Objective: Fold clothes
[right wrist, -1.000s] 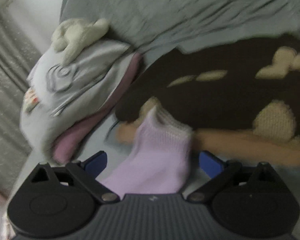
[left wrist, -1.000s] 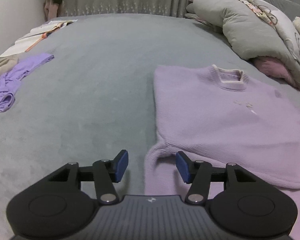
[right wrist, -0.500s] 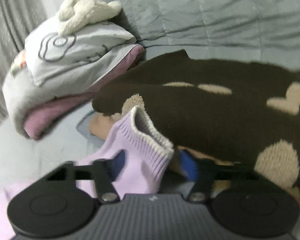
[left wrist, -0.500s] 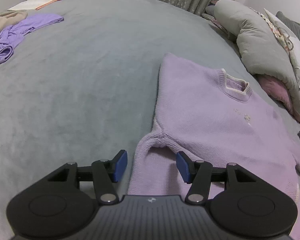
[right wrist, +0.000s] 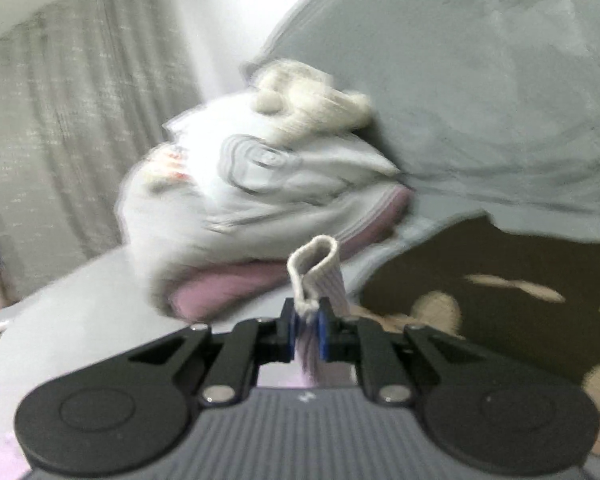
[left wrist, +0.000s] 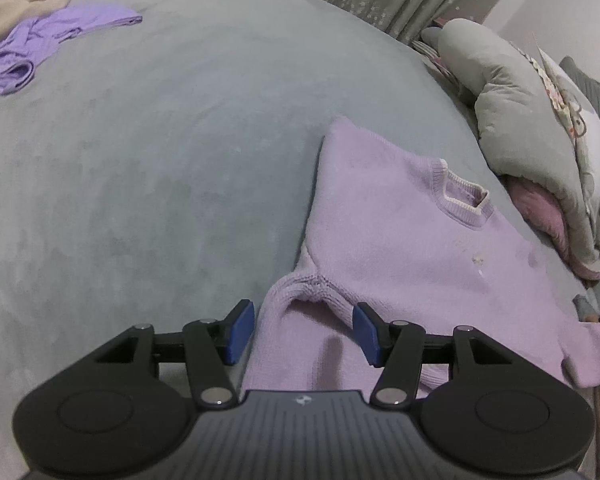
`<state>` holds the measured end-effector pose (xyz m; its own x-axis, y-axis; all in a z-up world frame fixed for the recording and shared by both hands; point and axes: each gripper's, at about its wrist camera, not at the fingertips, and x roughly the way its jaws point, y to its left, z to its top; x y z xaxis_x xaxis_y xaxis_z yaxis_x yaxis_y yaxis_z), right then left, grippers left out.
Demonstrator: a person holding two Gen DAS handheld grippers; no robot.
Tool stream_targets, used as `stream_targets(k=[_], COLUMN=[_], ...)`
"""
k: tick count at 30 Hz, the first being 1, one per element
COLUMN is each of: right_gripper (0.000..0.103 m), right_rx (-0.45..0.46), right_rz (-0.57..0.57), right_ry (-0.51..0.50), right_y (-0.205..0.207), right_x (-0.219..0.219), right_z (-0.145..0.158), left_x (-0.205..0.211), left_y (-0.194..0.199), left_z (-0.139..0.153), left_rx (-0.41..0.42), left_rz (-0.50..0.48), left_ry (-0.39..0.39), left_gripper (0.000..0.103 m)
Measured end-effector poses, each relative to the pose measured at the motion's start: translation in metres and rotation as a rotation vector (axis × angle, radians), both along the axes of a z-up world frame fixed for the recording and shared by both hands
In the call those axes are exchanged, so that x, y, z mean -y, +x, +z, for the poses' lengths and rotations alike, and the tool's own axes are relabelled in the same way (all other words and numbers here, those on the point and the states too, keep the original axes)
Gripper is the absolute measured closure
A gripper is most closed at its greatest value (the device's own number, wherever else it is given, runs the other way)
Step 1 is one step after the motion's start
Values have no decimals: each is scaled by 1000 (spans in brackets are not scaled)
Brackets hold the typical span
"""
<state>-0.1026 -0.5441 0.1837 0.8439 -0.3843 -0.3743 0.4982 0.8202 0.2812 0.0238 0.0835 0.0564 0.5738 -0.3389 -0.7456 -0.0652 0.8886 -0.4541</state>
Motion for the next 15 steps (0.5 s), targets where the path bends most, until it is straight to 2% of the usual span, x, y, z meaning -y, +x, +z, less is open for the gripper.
stream_targets(k=[2, 8, 15], right_gripper=[94, 94, 94], right_rx=[47, 103, 49], right_rz=[78, 284, 561], right_ry=[1, -25, -114], right_y=[5, 22, 43], right_x=[-23, -93, -206], right_z=[12, 33, 27], left_x=[-3, -12, -14], left_y=[1, 1, 3], left_z=[-1, 0, 0], left_rx=[-9, -20, -28], left_rz=[14, 52, 66], left_ry=[-21, -74, -113], left_gripper=[50, 49, 49])
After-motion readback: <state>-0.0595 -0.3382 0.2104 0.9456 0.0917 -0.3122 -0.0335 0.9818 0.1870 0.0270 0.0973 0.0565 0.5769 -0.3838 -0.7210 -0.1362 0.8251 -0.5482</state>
